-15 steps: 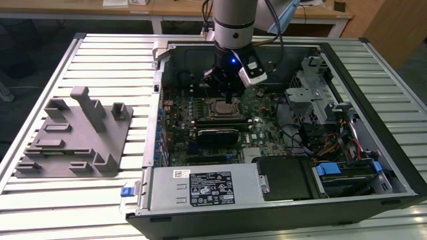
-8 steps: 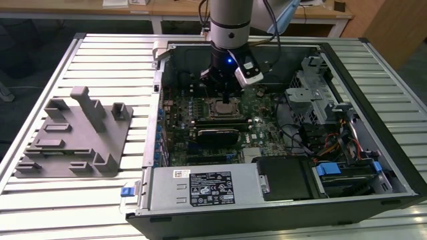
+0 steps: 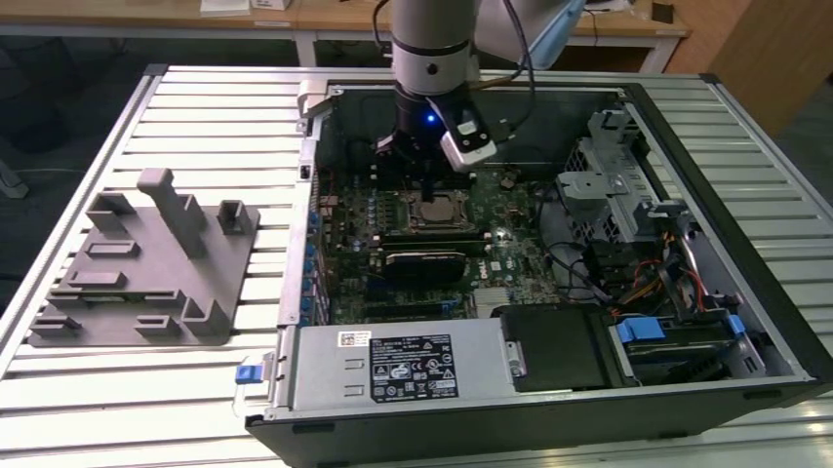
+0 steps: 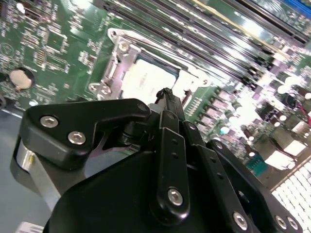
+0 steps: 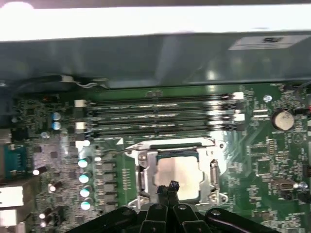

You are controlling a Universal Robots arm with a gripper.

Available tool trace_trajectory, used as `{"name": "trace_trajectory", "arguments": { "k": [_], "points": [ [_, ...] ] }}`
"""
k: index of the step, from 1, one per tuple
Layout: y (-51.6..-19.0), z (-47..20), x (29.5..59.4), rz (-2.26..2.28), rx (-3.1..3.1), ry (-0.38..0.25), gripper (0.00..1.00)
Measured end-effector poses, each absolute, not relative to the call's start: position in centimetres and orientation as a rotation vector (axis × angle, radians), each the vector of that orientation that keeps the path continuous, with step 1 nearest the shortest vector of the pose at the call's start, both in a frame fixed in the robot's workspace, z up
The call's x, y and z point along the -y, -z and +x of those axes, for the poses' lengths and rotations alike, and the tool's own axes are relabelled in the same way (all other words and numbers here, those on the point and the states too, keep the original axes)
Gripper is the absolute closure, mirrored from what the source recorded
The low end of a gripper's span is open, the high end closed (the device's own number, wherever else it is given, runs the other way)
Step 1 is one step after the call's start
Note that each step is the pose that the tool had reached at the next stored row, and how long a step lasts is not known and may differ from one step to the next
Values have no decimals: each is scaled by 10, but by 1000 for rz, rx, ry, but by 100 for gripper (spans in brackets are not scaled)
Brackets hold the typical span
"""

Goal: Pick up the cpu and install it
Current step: 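Install the first cpu locking lever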

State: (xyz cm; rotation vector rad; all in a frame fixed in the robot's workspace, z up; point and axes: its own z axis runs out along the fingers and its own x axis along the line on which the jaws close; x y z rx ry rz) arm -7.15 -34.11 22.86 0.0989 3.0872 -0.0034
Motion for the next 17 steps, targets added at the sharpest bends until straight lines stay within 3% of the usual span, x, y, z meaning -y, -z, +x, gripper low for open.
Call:
{"name": "trace_trajectory", "arguments": {
  "k": [17],
  "points": [
    [-229, -106, 341, 99, -3081, 3, 89]
  ]
}}
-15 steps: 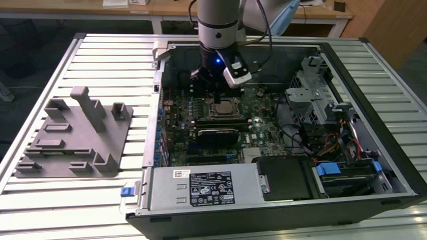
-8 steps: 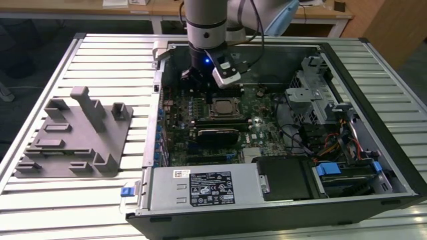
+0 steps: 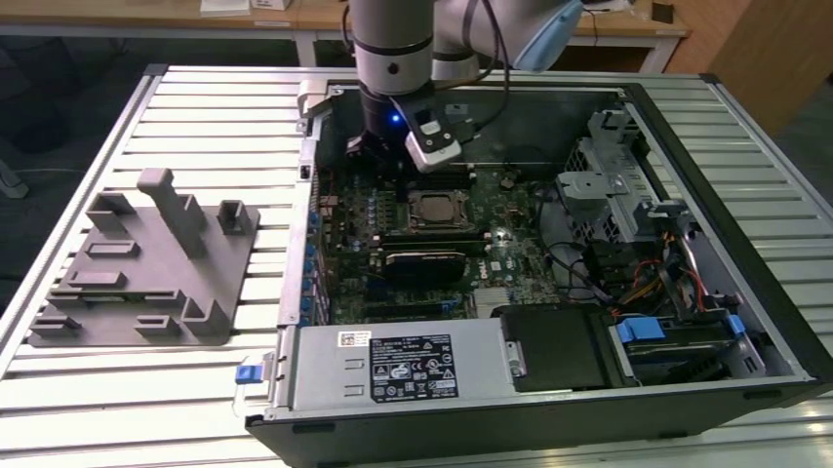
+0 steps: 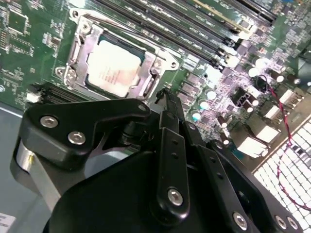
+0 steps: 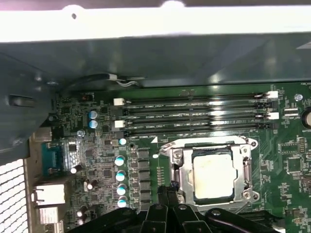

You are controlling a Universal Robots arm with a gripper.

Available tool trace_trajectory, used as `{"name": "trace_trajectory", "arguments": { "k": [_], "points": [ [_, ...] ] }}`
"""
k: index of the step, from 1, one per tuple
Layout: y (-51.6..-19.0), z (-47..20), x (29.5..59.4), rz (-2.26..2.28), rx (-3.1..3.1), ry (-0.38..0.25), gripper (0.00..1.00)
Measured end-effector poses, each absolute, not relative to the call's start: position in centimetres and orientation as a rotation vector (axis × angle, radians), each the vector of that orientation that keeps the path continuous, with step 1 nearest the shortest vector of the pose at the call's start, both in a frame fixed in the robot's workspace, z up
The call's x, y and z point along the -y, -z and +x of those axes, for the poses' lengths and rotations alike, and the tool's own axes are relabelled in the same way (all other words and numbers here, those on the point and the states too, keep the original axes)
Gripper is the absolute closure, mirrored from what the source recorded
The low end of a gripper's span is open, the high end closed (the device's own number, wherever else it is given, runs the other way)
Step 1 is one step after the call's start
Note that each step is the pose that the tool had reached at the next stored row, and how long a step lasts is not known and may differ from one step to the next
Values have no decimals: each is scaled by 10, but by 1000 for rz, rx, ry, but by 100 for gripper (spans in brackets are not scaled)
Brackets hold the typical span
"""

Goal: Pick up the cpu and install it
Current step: 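Install the first cpu locking lever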

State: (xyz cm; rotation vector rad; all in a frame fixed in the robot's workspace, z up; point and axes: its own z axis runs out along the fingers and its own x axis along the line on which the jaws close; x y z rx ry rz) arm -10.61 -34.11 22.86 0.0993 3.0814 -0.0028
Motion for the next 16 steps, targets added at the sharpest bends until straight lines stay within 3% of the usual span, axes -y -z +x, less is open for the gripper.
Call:
{"name": "trace_trajectory", "arguments": {
  "k": [16],
  "points": [
    [-247, -107, 341, 99, -3079, 3, 89]
  ]
}}
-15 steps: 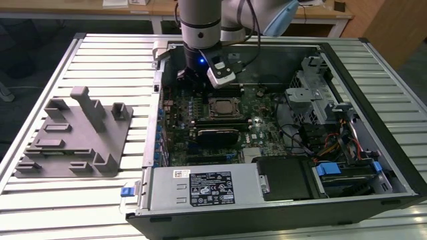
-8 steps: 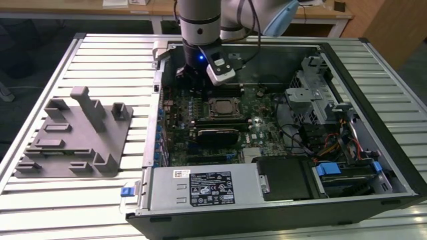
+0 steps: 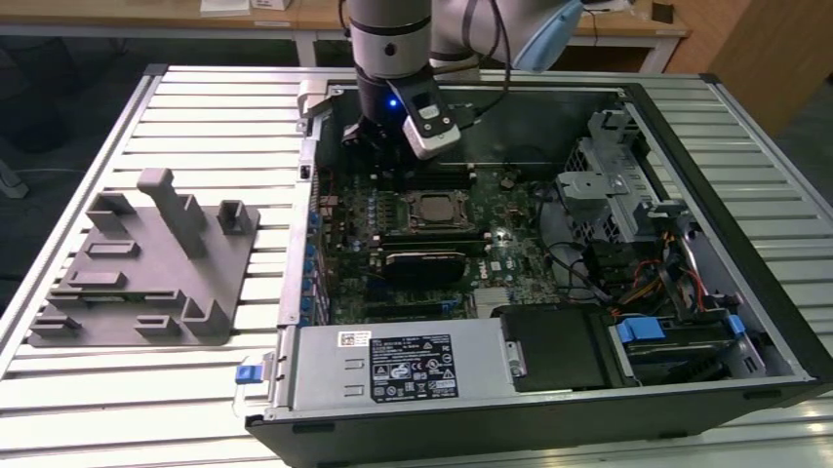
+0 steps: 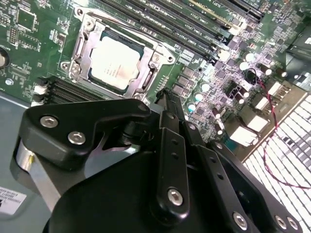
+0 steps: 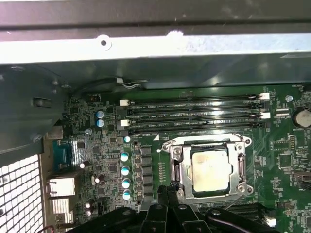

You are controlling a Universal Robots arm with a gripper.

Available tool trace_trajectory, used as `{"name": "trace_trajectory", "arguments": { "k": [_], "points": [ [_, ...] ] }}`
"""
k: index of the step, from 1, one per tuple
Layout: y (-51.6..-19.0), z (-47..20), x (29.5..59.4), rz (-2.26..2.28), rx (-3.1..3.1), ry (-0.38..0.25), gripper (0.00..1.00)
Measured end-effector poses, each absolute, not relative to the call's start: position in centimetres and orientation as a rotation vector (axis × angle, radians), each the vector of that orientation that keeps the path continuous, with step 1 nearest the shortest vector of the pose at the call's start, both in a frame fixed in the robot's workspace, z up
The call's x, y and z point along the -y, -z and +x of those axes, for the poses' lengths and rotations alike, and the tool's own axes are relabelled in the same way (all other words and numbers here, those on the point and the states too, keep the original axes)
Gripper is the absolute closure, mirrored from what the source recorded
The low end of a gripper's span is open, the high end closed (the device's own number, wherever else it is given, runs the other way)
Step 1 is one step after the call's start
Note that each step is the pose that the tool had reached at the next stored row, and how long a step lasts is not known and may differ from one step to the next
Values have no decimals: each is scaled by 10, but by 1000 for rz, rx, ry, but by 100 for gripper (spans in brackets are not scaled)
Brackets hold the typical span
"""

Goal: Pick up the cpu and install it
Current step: 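Install the first cpu locking lever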

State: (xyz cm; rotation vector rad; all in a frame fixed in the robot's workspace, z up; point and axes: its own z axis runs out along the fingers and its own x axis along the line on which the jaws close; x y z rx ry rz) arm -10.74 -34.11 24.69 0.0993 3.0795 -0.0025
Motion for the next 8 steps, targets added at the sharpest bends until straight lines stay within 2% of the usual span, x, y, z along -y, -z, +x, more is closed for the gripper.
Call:
{"name": "trace_trajectory", "arguments": {
  "k": [8],
  "points": [
    [-253, -108, 341, 100, -3077, 2, 89]
  ]
}}
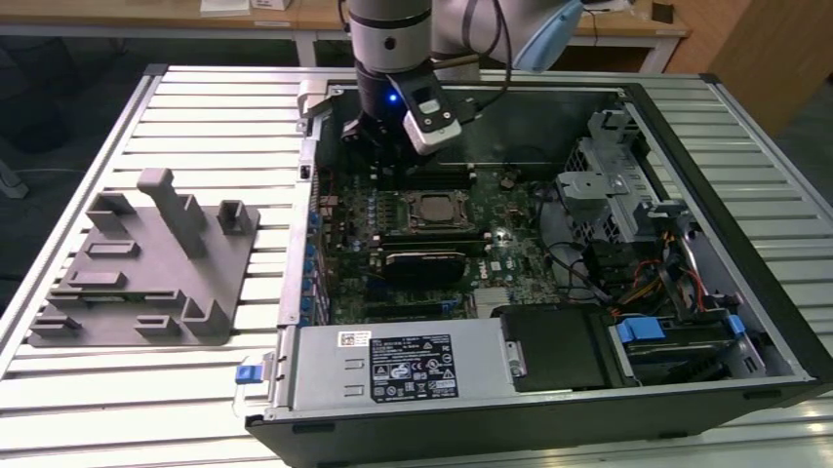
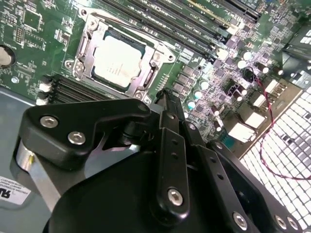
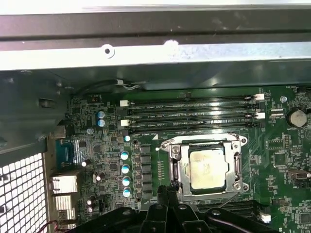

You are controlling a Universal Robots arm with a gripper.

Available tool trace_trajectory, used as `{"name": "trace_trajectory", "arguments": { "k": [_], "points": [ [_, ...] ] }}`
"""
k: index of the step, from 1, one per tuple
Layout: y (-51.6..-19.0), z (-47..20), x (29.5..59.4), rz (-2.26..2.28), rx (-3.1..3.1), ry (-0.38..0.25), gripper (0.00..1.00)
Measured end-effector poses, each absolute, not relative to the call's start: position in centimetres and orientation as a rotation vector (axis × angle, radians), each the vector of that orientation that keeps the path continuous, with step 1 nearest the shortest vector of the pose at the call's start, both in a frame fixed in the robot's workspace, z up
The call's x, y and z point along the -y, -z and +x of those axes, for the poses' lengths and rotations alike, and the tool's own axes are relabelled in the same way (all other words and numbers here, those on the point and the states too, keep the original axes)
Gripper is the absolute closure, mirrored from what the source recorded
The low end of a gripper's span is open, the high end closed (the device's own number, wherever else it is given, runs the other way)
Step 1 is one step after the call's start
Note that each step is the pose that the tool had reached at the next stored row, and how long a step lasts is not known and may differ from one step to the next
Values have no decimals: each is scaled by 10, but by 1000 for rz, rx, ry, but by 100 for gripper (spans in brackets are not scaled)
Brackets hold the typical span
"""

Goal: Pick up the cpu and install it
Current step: 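Install the first cpu locking lever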

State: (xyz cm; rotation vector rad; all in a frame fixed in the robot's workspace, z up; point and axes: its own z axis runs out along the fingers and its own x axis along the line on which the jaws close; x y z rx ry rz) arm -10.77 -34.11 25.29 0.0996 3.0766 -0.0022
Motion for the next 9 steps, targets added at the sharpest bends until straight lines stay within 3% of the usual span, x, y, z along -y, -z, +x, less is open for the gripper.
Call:
{"name": "trace_trajectory", "arguments": {
  "k": [6, 9],
  "points": [
    [-253, -117, 341, 99, -3075, 1, 89],
    [-253, -117, 341, 100, -3076, -33, 89]
  ]
}}
